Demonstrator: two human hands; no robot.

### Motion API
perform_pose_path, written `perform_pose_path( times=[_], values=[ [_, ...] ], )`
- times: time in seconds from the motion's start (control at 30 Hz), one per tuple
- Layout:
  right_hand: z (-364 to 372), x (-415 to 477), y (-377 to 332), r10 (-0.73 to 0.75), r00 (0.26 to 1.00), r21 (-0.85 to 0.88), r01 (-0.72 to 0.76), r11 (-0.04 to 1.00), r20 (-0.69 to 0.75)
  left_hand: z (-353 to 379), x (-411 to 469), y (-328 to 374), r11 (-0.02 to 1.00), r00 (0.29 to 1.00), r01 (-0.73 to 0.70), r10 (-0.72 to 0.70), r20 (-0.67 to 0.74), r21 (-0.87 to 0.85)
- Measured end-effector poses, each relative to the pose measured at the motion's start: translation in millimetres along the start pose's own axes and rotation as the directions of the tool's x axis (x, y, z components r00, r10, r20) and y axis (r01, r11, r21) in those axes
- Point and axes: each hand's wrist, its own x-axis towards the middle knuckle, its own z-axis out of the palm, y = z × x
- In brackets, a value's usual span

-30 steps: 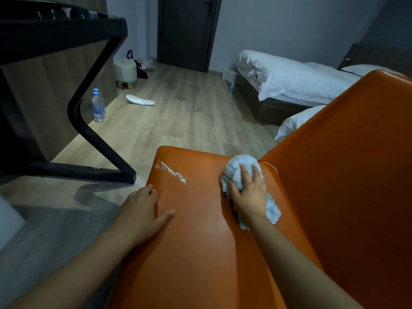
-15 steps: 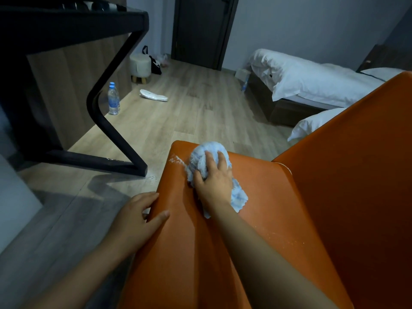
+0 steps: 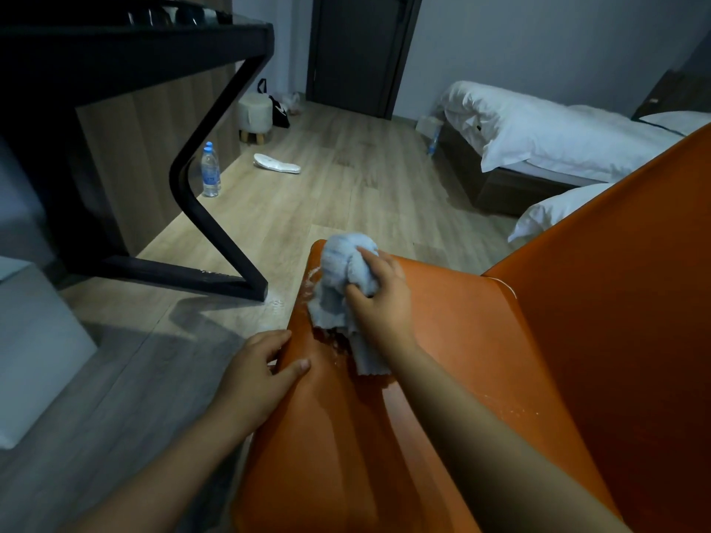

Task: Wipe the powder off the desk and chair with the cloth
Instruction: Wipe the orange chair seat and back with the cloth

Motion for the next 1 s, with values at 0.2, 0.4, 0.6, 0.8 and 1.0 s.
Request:
perform_pose_path(
  times=[0.2, 0.4, 0.6, 0.8, 1.0],
  values=[
    [-83, -25, 21, -0.005, 0.99, -0.064, -0.004, 0.998, -0.142, -1, -3, 18, 0.989, 0.998, -0.04, 0.033, 0.052, 0.139],
    [-156, -57, 72, 0.107, 0.953, -0.254, -0.182, 0.95, -0.284, 14, -20, 57, 0.928, 0.959, -0.28, 0.256, 0.125, 0.244],
    [-182, -93, 123, 0.303, 0.926, -0.422, -0.372, 0.827, -0.224, 30, -33, 60, 0.822, 0.921, -0.365, 0.251, 0.298, 0.436],
    [-162, -104, 128, 0.285, 0.916, -0.465, -0.39, 0.795, -0.281, 27, -34, 50, 0.817, 0.91, -0.392, 0.277, 0.307, 0.424],
    [-140, -105, 113, 0.214, 0.932, -0.445, -0.331, 0.832, -0.293, 29, -35, 47, 0.819, 0.91, -0.399, 0.298, 0.288, 0.413]
  ],
)
